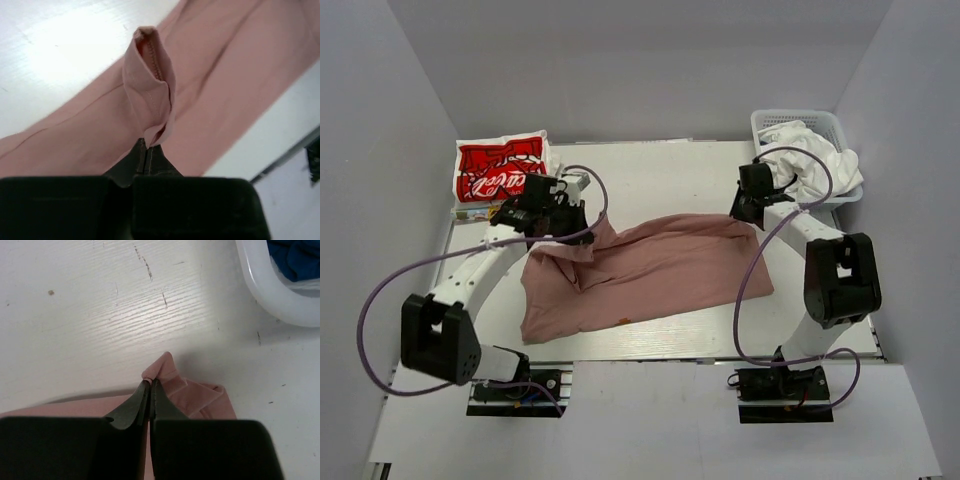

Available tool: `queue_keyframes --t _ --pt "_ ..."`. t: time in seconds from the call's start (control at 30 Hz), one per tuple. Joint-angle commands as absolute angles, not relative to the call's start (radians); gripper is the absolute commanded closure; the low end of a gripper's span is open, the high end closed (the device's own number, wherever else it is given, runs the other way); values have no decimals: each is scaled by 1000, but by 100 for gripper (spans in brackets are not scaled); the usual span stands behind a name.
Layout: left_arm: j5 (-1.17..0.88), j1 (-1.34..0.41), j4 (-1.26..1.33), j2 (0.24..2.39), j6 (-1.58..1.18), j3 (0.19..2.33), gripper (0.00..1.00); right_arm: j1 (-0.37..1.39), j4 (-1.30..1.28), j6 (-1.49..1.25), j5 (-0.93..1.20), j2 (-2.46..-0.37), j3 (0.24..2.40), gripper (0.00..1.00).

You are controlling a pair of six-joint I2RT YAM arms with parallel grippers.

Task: Fold and stack the t-shirts

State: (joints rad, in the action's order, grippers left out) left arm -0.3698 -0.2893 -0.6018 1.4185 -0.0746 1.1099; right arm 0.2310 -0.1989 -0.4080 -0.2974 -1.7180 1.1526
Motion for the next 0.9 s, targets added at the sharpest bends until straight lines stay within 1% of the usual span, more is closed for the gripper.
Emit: queue_keyframes --t 0.0,0.07,0.1,0.17,0.2,0.27,0.3,0.33,0.37,0.4,0.43,0.47,0.53,0.57,0.63,0.67,0.73,0.77,0.83,0.87 --pt "-442 -313 -581 1327 -236 1019 100 233 -115 -406 -308 -1654 1073 100" --pt "-393 -324 -600 1258 -325 900 100 230 -78 -416 -314 -1635 1026 100" --pt "-362 -339 -600 1240 -359 869 100 229 -75 -431 -330 -1606 1000 100" --pt "-386 -350 -635 1224 -400 821 100 227 -54 -446 -344 -1588 954 100" --pt "-362 -350 -661 1215 -420 807 100 229 -40 -451 -336 -1541 890 100" --pt "-313 -360 -732 1189 -489 752 100 226 -14 -465 -331 -1499 852 100" --pt "-305 -373 -744 1178 -501 743 100 225 -14 -510 -356 -1470 835 97" --pt "-331 -373 -753 1155 -502 742 100 229 -23 -523 -371 -1438 786 97" --pt "-359 -382 -753 1140 -502 729 97 226 -40 -560 -392 -1424 769 95" --pt "-348 -382 -779 1126 -514 729 82 222 -57 -580 -412 -1407 740 82" --pt "-330 -393 -811 1117 -525 729 54 219 -78 -597 -473 -1360 711 28" --pt "-330 -393 -860 1103 -525 739 2 221 -113 -621 -494 -1341 692 10" --pt "-318 -393 -916 1103 -525 774 1 221 -155 -624 -544 -1266 677 10" --pt "-286 -393 -963 1086 -525 787 1 218 -158 -621 -540 -1244 673 10" --pt "-285 -393 -988 1074 -499 827 1 221 -163 -585 -529 -1171 676 10" --pt "-285 -393 -988 1059 -499 840 1 219 -160 -563 -481 -1157 684 10" --pt "-261 -393 -941 1048 -503 850 1 224 -72 -475 -413 -1121 683 10" --pt "-209 -393 -918 1048 -515 850 1 227 -34 -438 -273 -1129 698 10" --pt "-184 -381 -841 1080 -560 850 1 232 -11 -399 -159 -1167 728 10" --pt "-201 -380 -815 1144 -560 850 1 233 -14 -385 -114 -1257 756 10"
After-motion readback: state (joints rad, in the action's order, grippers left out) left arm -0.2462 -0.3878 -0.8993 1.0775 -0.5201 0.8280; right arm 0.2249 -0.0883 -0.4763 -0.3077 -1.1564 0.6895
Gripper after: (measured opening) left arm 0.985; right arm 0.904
